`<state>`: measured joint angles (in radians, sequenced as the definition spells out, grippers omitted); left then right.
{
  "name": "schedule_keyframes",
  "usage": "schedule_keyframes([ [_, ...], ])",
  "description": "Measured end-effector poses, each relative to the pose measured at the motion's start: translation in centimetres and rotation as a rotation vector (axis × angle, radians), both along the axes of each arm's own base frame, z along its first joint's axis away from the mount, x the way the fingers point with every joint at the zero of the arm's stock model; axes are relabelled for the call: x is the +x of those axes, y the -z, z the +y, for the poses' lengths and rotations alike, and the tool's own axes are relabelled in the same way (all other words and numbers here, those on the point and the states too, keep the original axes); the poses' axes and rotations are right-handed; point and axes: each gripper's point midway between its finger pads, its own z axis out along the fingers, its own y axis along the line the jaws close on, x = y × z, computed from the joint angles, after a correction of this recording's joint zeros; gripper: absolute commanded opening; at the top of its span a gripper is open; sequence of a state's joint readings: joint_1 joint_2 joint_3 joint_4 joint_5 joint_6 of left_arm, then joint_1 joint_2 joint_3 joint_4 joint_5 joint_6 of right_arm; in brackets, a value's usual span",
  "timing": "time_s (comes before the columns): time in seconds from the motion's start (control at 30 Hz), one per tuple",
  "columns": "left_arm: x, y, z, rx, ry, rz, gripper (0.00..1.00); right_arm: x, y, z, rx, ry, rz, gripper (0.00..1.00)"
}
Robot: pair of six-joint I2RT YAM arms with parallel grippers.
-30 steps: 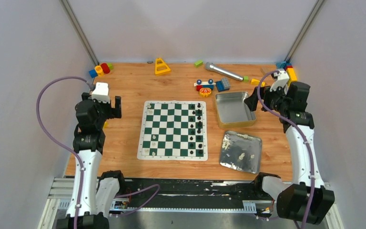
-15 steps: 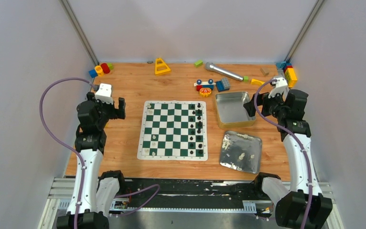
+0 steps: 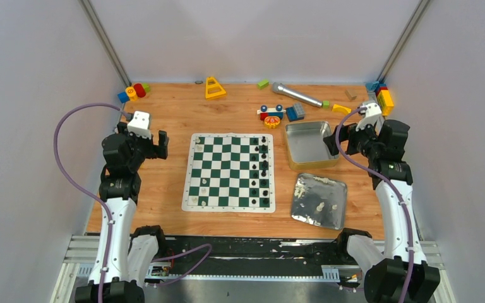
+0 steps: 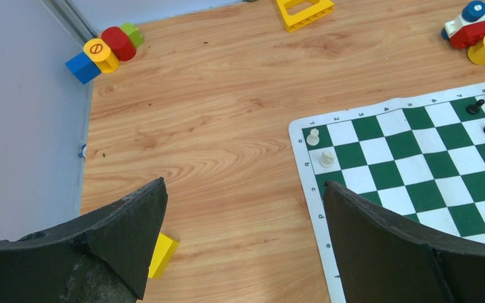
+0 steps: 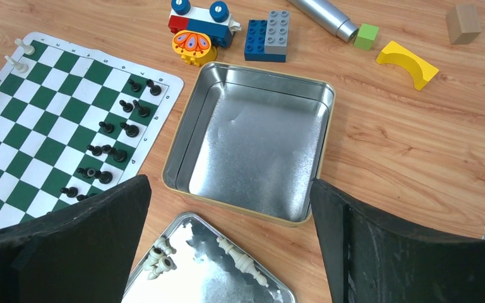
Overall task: Set up the chess pieces on the board
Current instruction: Reset both arms
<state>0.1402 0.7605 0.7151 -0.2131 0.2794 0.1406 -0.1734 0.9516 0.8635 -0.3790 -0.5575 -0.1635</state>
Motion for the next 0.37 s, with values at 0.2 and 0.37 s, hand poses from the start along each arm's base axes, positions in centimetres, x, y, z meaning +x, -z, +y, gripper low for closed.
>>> schedule_keyframes([
  [0.2, -0.05, -0.1, -0.09, 0.0, 0.005, -0.004, 1.0, -0.09, 0.21, 0.0, -0.005, -0.003, 0.0, 1.0],
  [0.37, -0.1, -0.21, -0.13, 0.002, 0.008, -0.008, 1.0, -0.15, 0.48, 0.01, -0.006, -0.004, 0.005, 1.0],
])
